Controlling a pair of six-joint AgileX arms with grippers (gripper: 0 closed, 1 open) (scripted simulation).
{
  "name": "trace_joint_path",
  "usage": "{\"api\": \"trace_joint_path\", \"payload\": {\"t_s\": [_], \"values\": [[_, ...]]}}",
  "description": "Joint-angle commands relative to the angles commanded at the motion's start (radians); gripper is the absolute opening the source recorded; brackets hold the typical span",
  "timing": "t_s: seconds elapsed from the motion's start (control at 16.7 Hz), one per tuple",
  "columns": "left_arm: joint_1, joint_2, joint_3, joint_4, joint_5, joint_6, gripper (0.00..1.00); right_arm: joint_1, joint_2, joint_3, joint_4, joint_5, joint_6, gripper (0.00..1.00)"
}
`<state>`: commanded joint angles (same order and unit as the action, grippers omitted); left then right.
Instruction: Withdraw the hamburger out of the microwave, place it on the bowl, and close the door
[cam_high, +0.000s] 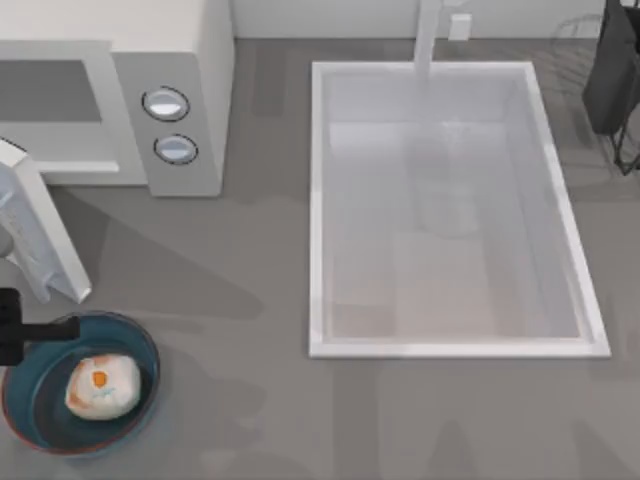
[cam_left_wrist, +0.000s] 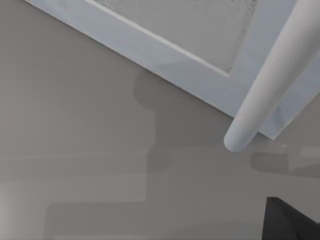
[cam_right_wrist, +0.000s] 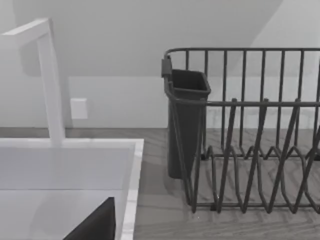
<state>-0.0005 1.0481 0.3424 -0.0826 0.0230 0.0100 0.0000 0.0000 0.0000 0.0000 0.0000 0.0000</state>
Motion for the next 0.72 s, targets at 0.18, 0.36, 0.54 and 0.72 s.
{"api": "trace_joint_path", "payload": {"t_s": [0.18,0.36,0.54,0.72], "values": [[-0.001,0.04,0.028,0.019,0.0,0.0,0.0,0.0,0.0,0.0,0.0,0.0,0.0,1.0],[-0.004,0.175,0.108,0.073,-0.001,0.0,0.0,0.0,0.0,0.0,0.0,0.0,0.0,1.0],[-0.007,0.358,0.201,0.14,-0.002,-0.001,0.0,0.0,0.0,0.0,0.0,0.0,0.0,1.0],[-0.01,0.482,0.276,0.195,-0.004,-0.001,0.0,0.0,0.0,0.0,0.0,0.0,0.0,1.0]]}}
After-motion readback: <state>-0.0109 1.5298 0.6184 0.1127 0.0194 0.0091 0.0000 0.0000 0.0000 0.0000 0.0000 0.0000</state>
